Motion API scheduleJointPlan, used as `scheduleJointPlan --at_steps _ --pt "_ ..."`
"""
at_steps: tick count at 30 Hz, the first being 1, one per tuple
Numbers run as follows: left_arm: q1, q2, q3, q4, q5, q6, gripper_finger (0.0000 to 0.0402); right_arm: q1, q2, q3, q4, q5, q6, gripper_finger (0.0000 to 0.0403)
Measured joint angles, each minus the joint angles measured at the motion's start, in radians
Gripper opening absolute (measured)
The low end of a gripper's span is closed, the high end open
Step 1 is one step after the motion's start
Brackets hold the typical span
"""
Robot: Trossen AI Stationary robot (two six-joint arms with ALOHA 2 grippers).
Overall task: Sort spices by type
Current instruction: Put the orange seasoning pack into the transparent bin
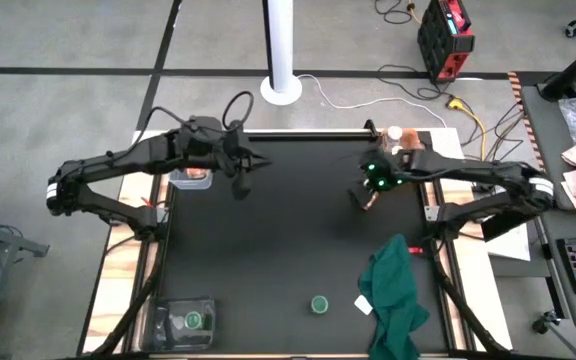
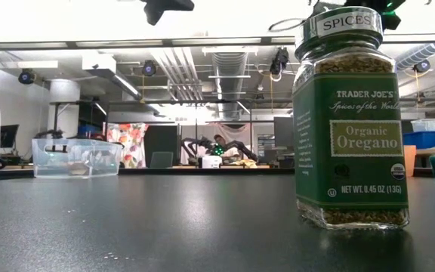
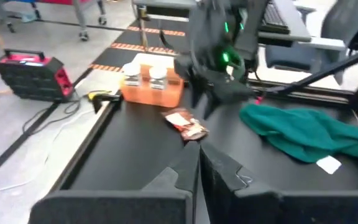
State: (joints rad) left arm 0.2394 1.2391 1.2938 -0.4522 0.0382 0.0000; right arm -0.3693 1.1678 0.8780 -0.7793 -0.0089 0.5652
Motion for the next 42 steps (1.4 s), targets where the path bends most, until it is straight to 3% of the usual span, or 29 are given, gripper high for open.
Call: scheduleJointPlan --at_steps 12,22,27,34,42 --pt "0.040 -0.014 0.000 0.005 -0.006 -0.014 0.0000 0.012 0.328 0.000 -0.071 -0.014 0.044 0.0263" --pt "0.040 -0.013 0.000 0.008 -0.031 -0.009 0.0000 0.014 0.464 0.001 -0.028 0.001 -0.005 0.0224" --pt "0.040 -0.013 0.000 0.009 -0.032 -0.009 0.0000 0.014 0.475 0.001 -0.010 -0.002 -0.001 0.0165" --pt "0.043 -0.008 0.000 0.011 -0.079 -0.008 0.0000 0.015 0.440 0.001 0.016 -0.019 -0.013 0.0024" --pt "0.044 -0.012 0.000 0.013 -0.034 -0.008 0.0000 0.013 0.199 0.041 0.034 -0.011 0.006 0.0008"
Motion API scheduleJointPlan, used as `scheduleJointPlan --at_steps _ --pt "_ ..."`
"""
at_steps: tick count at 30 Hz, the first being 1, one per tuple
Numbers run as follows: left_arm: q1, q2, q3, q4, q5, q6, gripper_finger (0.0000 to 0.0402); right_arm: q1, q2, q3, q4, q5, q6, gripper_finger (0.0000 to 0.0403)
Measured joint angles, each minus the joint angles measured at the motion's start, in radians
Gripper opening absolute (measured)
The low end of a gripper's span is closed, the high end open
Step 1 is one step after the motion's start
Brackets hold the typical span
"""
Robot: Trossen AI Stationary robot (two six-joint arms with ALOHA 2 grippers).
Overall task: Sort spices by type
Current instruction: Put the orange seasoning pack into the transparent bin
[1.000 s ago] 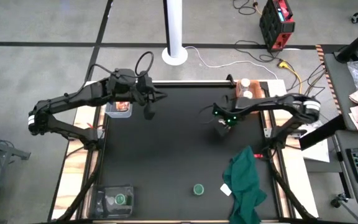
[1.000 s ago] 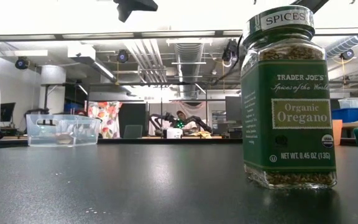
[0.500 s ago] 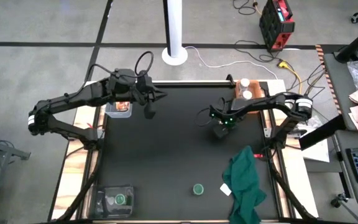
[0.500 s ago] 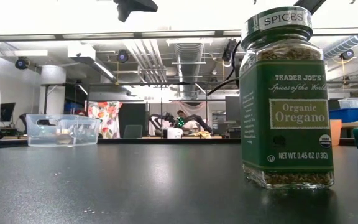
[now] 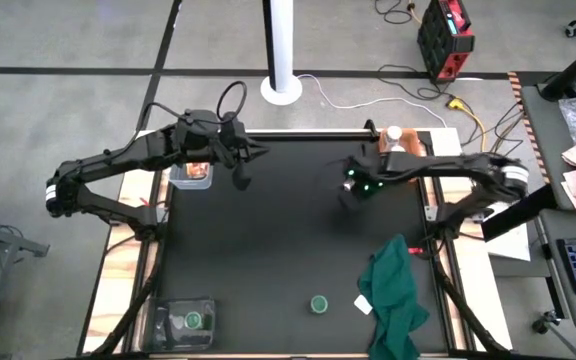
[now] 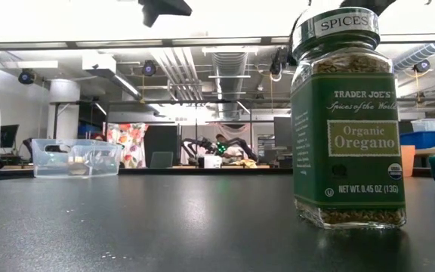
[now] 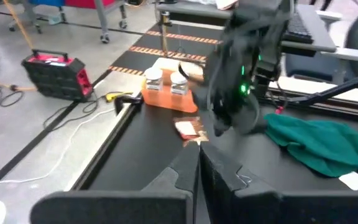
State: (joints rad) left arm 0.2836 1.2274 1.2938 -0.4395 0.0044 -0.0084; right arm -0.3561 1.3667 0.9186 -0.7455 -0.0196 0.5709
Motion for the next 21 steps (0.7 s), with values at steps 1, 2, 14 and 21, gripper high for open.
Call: scheduleJointPlan --at_steps 1,2,14,21 --pt "0.000 0.000 0.000 0.002 0.010 0.000 0.0000 0.001 -0.038 0.007 0.001 -0.005 -0.002 0.0008" --pt "0.000 0.000 0.000 0.005 0.012 0.000 0.0000 0.000 -0.076 0.014 0.009 -0.007 -0.002 0.0008" --pt "0.001 0.002 0.000 0.072 0.013 0.000 0.0000 -0.044 -0.182 0.043 0.041 0.117 0.119 0.0009" --pt "0.001 0.004 0.000 0.081 0.013 -0.001 0.0000 -0.077 0.038 0.077 0.025 0.094 0.122 0.0043"
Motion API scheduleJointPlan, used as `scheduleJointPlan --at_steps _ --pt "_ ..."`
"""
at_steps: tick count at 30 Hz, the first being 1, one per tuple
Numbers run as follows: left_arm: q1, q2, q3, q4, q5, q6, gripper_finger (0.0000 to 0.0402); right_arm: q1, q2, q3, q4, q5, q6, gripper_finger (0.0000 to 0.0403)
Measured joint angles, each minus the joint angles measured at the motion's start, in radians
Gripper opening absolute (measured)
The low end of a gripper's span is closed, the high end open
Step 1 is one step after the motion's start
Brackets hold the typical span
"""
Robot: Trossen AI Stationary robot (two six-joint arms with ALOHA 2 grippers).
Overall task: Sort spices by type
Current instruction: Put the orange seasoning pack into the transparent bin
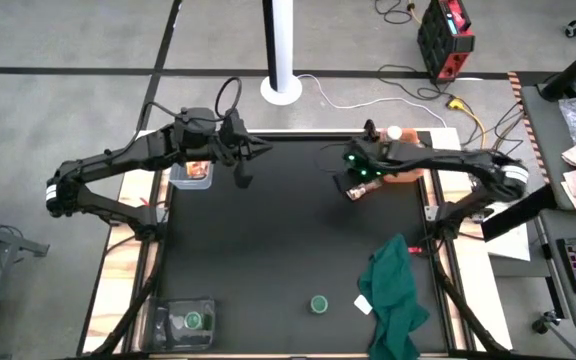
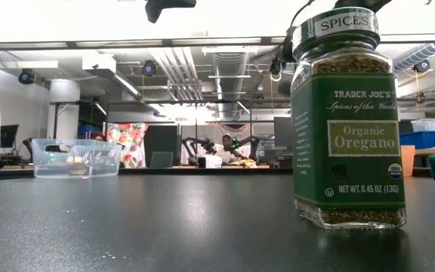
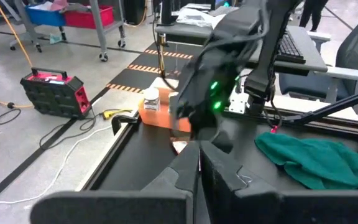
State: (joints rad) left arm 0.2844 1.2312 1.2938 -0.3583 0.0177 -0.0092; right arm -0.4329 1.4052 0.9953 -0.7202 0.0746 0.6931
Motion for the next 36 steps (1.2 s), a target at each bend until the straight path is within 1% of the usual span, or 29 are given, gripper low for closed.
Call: scheduleJointPlan --at_steps 6,9,12,17,21,25,28,31,36 --pt "0.000 0.001 0.000 0.000 0.000 -0.003 0.0000 0.002 0.204 0.133 -0.062 0.039 -0.065 0.0122" --pt "0.000 0.001 0.000 0.000 0.000 -0.003 0.0000 0.000 0.311 0.214 -0.163 0.042 -0.072 0.0164" --pt "0.000 0.001 0.000 0.000 0.000 -0.008 0.0000 0.001 0.391 0.280 -0.267 0.054 -0.081 0.0199" --pt "0.000 0.000 0.000 -0.001 0.000 -0.011 0.0000 0.014 0.425 0.331 -0.315 0.071 -0.102 0.0236" --pt "0.000 0.000 0.000 -0.003 0.000 -0.011 0.0000 0.016 0.426 0.325 -0.331 0.039 -0.074 0.0250" --pt "0.000 0.000 0.000 -0.002 -0.002 -0.010 0.0000 0.014 0.430 0.305 -0.325 0.024 -0.064 0.0249" --pt "0.001 0.000 0.000 0.000 -0.006 -0.002 0.0000 0.014 0.451 0.297 -0.317 0.023 -0.068 0.0231" --pt "0.001 0.000 0.000 0.000 -0.008 0.000 0.0000 0.014 0.463 0.293 -0.312 0.019 -0.075 0.0200" --pt "0.001 0.001 0.000 0.002 -0.009 0.000 0.0000 0.013 0.483 0.276 -0.287 0.012 -0.085 0.0122"
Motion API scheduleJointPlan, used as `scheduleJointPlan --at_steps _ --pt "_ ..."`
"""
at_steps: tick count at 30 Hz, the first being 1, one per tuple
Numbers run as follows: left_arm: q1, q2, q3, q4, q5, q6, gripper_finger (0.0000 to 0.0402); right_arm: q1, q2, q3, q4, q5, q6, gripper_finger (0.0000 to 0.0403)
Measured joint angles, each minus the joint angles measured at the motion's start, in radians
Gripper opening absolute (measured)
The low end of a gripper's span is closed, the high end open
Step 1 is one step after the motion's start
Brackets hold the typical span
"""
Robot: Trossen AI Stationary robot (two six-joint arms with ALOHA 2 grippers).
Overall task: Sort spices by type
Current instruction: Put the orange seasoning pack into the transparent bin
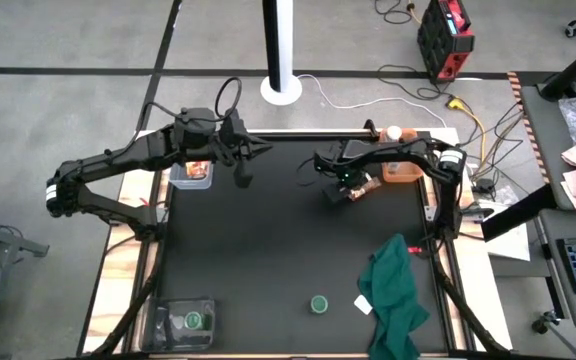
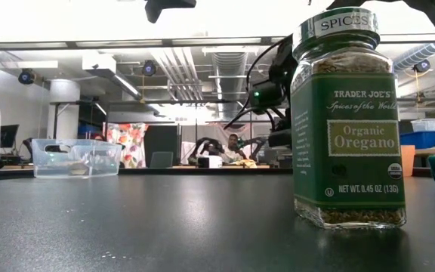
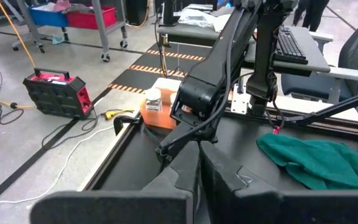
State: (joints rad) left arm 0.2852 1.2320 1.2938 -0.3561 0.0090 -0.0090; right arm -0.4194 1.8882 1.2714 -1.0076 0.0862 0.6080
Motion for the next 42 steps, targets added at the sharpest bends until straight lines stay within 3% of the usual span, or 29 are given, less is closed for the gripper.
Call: scheduleJointPlan --at_steps 6,11,17,19,24,26,30,35,39,42 --pt "0.000 0.000 0.000 0.003 0.000 0.000 0.0000 0.000 -0.017 -0.006 0.007 -0.017 -0.047 0.0034" --pt "0.000 0.000 0.000 0.018 -0.001 0.000 0.0000 0.002 -0.127 0.008 0.014 -0.040 -0.055 0.0034" --pt "0.009 -0.002 0.000 0.054 0.002 -0.090 0.0002 0.004 -0.401 0.013 0.108 -0.103 -0.083 0.0034" --pt "0.025 -0.008 0.000 0.082 0.075 -0.141 0.0008 0.005 -0.508 0.009 0.189 -0.152 -0.132 0.0034" --pt "0.076 -0.022 0.000 0.261 0.506 -0.204 0.0031 0.005 -0.731 -0.077 0.568 -0.436 -0.263 0.0034" --pt "0.092 -0.022 0.000 0.316 0.594 -0.251 0.0041 0.005 -0.785 -0.127 0.751 -0.538 -0.249 0.0034" --pt "0.114 -0.016 0.000 0.321 0.601 -0.297 0.0072 0.006 -0.829 -0.230 1.144 -0.714 -0.132 0.0033" --pt "0.111 0.034 0.000 0.360 0.609 -0.418 0.0134 0.036 -0.760 -0.306 1.661 -0.876 0.053 0.0033" --pt "0.097 0.096 0.000 0.522 0.667 -0.514 0.0192 0.044 -0.669 -0.298 1.956 -0.967 0.196 0.0033" --pt "0.090 0.149 0.000 0.688 0.732 -0.603 0.0228 0.052 -0.606 -0.267 2.080 -1.035 0.286 0.0032"
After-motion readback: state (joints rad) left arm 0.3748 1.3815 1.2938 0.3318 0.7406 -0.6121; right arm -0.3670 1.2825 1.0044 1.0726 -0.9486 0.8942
